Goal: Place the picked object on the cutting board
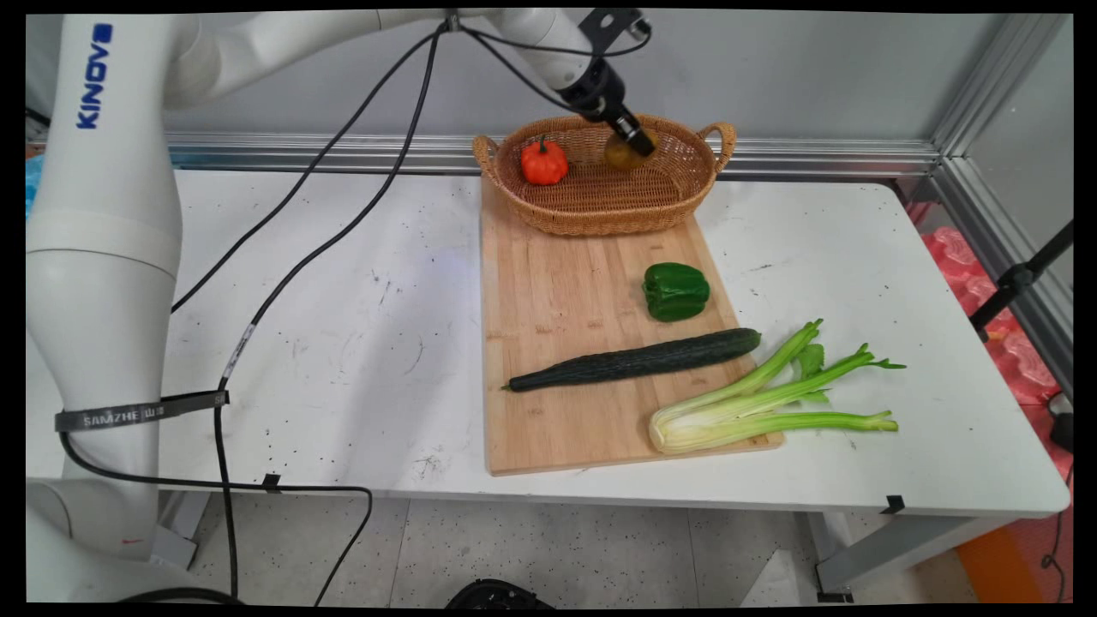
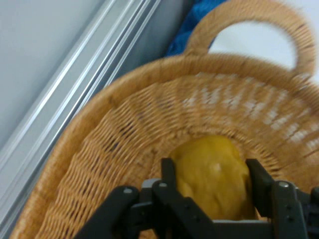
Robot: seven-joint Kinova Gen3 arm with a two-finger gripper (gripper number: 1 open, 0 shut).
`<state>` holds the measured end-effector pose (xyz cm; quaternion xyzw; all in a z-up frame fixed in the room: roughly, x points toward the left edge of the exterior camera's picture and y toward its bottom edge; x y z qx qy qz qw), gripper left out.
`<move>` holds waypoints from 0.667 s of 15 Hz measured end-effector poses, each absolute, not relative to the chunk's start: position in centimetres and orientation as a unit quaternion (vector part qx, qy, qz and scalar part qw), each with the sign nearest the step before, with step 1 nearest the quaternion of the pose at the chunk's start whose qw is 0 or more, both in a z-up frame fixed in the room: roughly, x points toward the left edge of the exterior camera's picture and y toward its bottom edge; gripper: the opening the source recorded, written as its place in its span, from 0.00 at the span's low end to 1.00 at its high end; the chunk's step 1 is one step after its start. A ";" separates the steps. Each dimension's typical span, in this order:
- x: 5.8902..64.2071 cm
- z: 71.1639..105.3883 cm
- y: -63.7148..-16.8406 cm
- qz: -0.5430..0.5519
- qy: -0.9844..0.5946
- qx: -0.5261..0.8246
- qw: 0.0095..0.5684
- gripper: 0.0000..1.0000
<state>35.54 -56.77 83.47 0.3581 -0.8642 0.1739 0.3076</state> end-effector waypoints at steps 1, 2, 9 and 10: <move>34.9 84.3 -56.4 0.175 -0.865 0.353 0.309 0.00; 34.5 84.8 -56.1 0.176 -0.866 0.351 0.310 0.00; 31.0 89.5 -50.0 0.151 -0.882 0.326 0.304 0.00; 30.5 90.0 -48.8 0.143 -0.886 0.321 0.301 0.00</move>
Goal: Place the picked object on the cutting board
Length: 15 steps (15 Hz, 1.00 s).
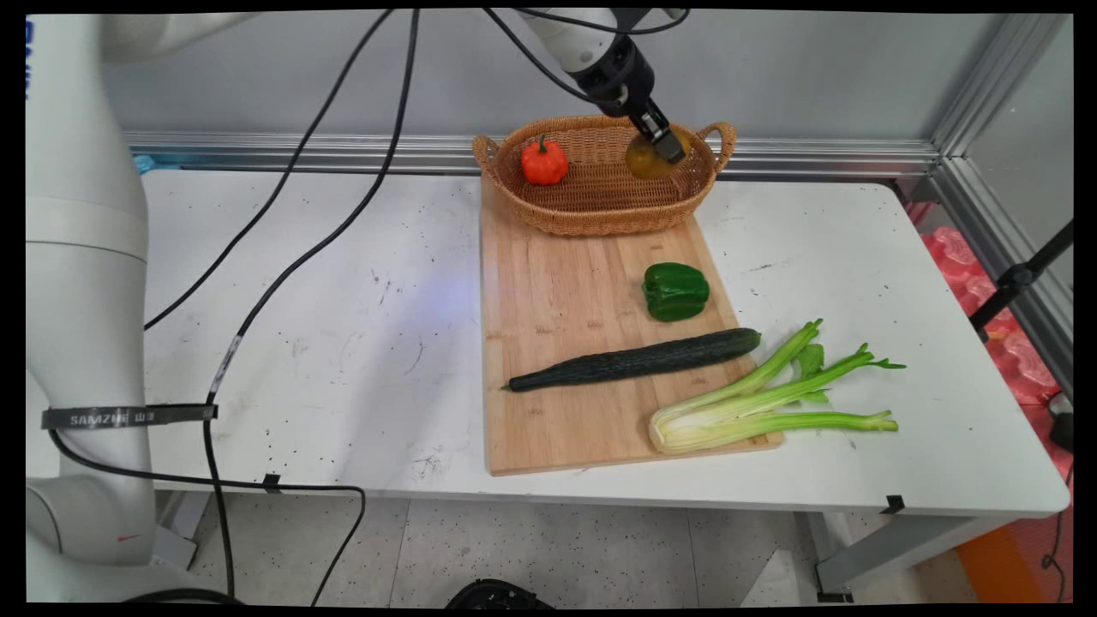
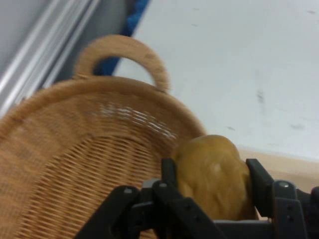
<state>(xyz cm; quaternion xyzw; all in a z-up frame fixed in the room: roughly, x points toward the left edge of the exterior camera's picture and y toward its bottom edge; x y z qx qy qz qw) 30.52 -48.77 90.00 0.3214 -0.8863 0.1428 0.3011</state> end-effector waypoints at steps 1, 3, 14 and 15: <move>30.1 90.4 -47.5 0.134 -0.891 0.316 0.298 0.00; 29.6 90.9 -45.1 0.118 -0.899 0.305 0.292 0.00; 31.2 88.8 -35.4 0.092 -0.930 0.249 0.254 0.00; 31.5 88.2 -34.7 0.094 -0.932 0.245 0.252 0.00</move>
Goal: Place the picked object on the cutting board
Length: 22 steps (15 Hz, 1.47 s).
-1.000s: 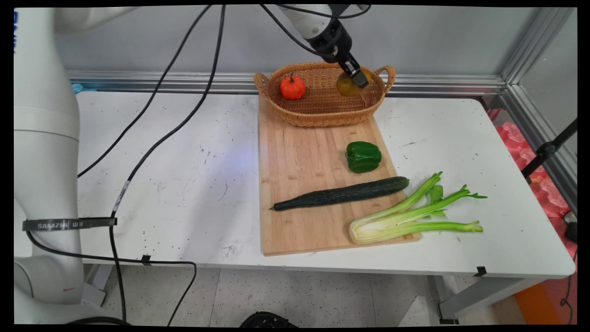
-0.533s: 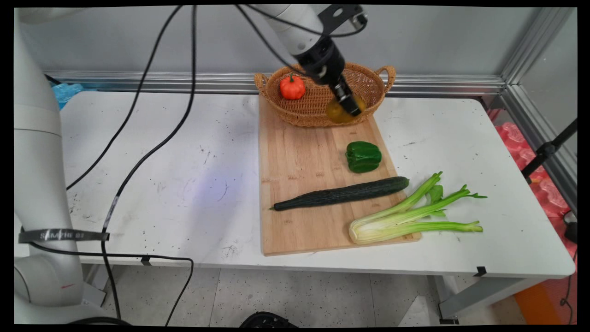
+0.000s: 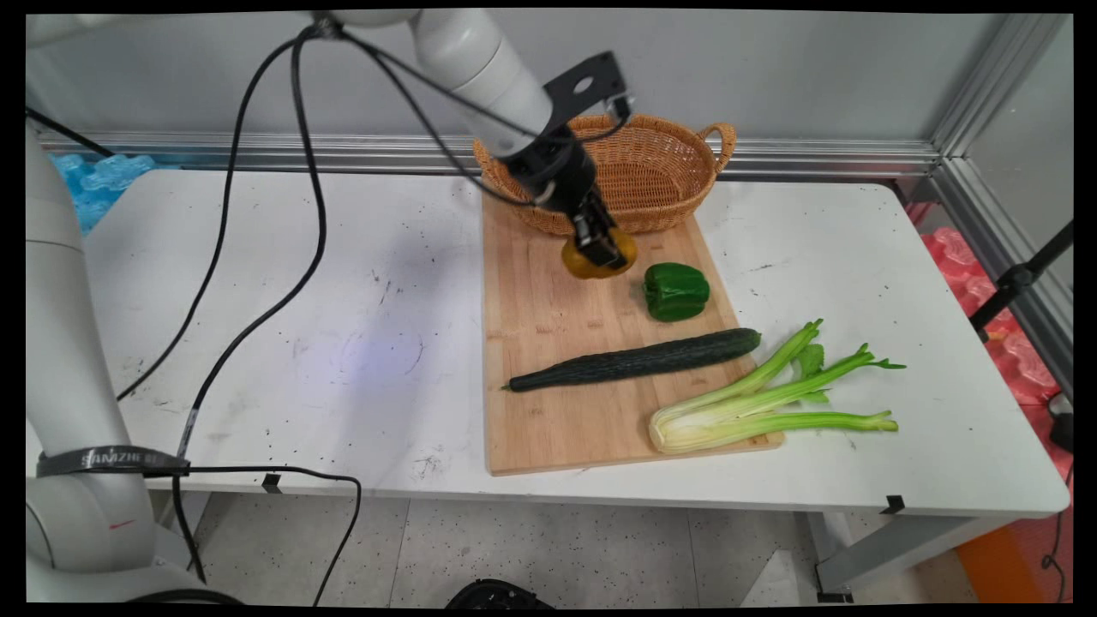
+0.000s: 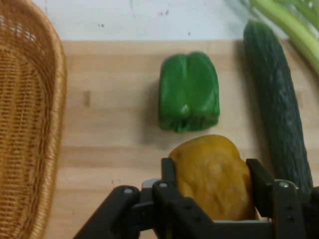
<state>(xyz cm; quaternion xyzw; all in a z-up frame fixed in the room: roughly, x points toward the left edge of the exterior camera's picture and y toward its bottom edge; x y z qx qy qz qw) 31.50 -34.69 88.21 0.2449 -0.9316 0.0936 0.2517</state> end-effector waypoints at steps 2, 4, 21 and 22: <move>31.9 87.0 -33.6 0.097 -0.934 0.238 0.249 0.00; 32.3 86.0 -33.0 0.100 -0.935 0.235 0.247 0.00; 33.4 77.7 -32.7 0.120 -0.932 0.227 0.257 0.00; 33.4 77.6 -32.7 0.120 -0.932 0.227 0.257 1.00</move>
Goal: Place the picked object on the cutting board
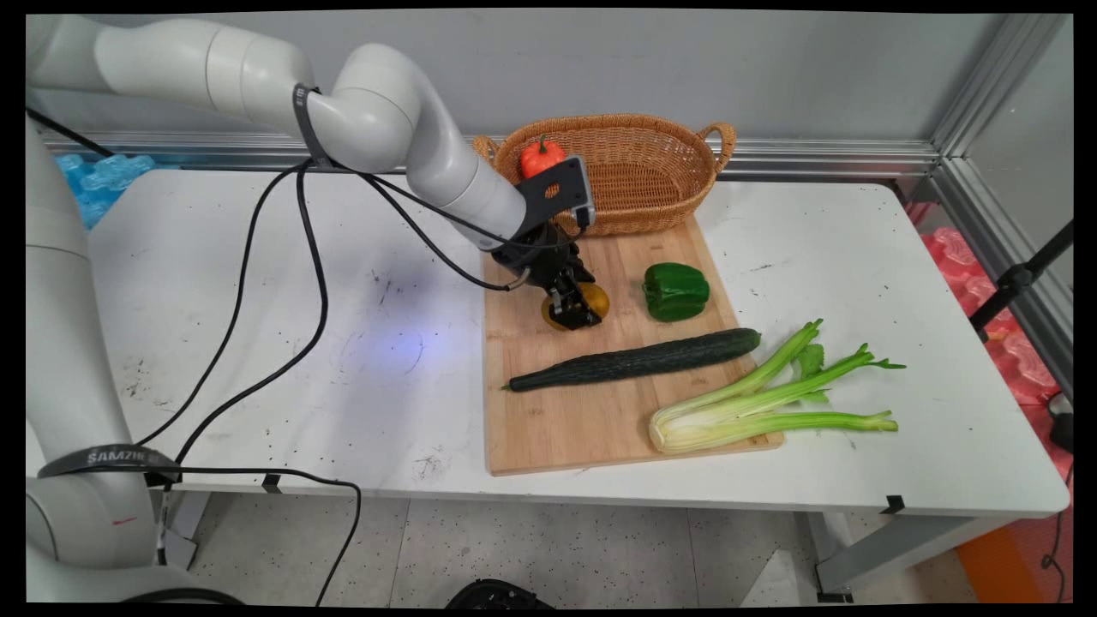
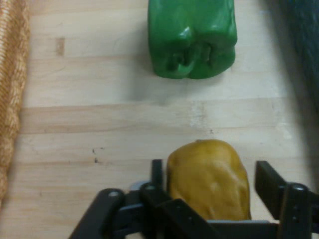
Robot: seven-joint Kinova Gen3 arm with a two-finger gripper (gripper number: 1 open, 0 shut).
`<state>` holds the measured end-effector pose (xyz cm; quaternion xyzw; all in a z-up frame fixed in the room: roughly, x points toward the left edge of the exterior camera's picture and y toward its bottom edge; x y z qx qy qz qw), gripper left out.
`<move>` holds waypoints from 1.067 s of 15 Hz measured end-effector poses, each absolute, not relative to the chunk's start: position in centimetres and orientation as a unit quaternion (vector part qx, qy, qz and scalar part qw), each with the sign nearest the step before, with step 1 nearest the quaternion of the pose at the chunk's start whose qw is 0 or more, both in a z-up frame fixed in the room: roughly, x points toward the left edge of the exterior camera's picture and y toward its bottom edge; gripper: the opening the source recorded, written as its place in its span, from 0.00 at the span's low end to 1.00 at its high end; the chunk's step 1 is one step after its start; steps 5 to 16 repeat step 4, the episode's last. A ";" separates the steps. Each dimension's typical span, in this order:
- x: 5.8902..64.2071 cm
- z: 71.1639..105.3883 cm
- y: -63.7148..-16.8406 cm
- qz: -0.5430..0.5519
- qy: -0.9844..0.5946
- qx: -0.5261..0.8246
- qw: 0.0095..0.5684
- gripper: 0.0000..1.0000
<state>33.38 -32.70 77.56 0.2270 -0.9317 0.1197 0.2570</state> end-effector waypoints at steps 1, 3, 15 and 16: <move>33.4 77.4 -32.7 0.119 -0.932 0.227 0.257 1.00; 33.3 77.4 -32.7 0.117 -0.931 0.229 0.258 1.00; 33.3 77.4 -32.7 0.116 -0.931 0.230 0.258 1.00; 33.3 77.4 -32.7 0.116 -0.931 0.230 0.258 1.00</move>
